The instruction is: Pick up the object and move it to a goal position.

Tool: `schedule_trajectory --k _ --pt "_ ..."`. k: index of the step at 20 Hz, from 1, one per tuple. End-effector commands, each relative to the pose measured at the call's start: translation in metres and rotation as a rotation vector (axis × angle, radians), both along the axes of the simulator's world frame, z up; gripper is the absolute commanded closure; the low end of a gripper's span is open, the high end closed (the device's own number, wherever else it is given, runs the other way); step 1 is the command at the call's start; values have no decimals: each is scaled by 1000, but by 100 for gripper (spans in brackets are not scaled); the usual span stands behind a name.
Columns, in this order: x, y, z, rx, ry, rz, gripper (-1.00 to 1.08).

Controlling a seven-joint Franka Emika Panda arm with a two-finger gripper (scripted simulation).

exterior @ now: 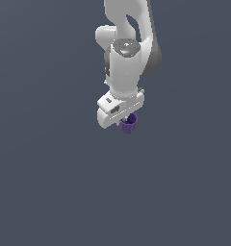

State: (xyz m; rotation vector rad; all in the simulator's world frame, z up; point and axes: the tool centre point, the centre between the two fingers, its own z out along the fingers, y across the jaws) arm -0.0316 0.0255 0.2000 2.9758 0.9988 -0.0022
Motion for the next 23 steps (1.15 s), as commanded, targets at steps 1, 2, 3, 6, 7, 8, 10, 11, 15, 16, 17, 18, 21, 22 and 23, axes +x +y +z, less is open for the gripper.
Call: schedule_trajectory --k 1,2,3,6,7,8,10,11,15,16,17,18,21,22,23 --pt "-12 7 22 0 -2 0 108" --pt "-16 10 30 0 -2 0 108" --pt "-20 13 38 0 -2 0 108" --pt "-32 20 60 0 -2 0 108" --pt "-35 22 66 0 -2 0 108" --pt "-38 24 72 0 -2 0 108" --pt "-44 28 83 0 -2 0 108" --pt "-46 29 88 0 -2 0 108" --pt "-53 34 103 1 -2 0 108" --pt "-54 35 105 1 -2 0 108" --pt "-55 36 107 1 -2 0 108" --pt "-56 36 109 2 -2 0 108" --pt "-56 36 111 2 -2 0 108" --pt "-55 36 110 2 -2 0 108" --pt "-55 36 110 2 -2 0 108"
